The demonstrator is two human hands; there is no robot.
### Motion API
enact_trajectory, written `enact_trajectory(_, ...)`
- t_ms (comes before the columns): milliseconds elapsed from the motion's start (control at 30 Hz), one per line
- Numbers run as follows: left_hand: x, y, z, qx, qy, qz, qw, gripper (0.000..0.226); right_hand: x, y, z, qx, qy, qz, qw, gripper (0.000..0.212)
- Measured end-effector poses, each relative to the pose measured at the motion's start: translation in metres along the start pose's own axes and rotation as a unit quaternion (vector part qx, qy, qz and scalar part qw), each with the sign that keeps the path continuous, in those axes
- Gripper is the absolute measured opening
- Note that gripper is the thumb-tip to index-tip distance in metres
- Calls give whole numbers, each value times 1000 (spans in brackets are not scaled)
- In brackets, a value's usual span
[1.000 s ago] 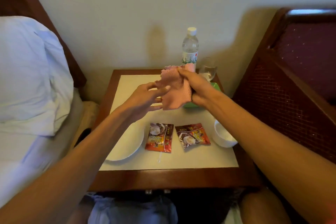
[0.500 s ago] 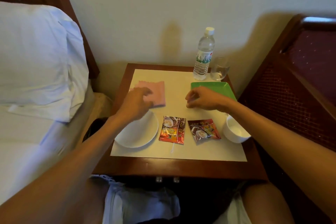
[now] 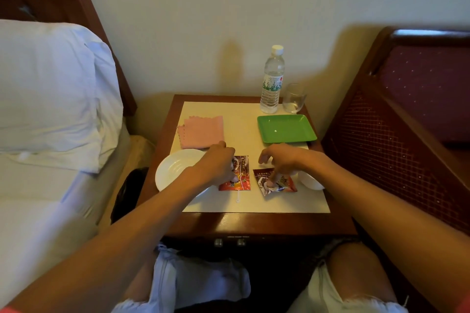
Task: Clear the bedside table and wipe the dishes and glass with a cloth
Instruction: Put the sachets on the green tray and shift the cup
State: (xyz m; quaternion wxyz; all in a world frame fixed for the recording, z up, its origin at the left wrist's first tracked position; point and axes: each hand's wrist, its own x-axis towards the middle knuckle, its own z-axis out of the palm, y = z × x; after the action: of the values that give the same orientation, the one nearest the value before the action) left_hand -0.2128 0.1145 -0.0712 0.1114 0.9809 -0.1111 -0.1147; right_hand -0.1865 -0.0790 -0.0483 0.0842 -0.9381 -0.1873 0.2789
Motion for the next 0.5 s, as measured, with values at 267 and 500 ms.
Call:
enact_trajectory(267,2,1,-6,-131,46,-16,990,50,-2,4,3,15,-1,-26,1000,56)
enact_trajectory(500,27,-6,-31,-449,158,-114,872,36,-3,36,-40,172,46,-21,984,31)
